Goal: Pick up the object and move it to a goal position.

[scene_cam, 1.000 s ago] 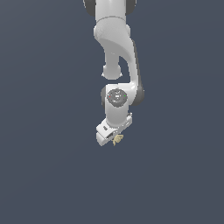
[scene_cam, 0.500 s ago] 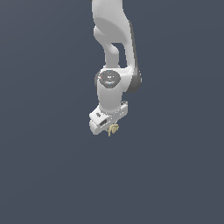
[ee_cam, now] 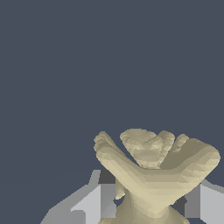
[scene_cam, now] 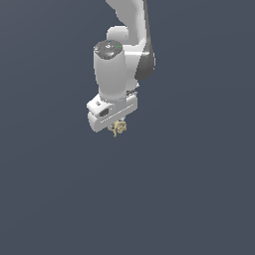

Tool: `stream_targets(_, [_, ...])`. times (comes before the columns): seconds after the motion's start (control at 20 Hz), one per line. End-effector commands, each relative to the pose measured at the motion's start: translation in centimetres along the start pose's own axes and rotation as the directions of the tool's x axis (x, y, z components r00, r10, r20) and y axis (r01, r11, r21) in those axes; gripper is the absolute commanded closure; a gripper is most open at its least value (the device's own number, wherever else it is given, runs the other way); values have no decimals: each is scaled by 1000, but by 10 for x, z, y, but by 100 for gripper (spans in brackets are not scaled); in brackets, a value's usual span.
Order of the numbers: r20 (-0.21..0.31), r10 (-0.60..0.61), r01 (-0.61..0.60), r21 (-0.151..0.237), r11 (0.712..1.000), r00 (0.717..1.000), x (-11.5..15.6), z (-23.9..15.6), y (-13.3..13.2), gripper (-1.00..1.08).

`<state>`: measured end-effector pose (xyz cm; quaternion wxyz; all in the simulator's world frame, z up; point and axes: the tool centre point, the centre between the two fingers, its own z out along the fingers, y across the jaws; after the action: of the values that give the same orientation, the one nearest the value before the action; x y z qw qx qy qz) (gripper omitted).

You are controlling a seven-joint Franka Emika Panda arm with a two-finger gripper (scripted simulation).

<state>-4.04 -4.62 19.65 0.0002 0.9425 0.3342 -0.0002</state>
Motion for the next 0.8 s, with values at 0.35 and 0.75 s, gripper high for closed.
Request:
stream_targets(0.35, [-2, 0, 0, 2, 1000, 1000, -55, -89, 5, 108])
stream_targets(0.75, [-2, 0, 0, 2, 1000, 1000, -88, -143, 10, 108])
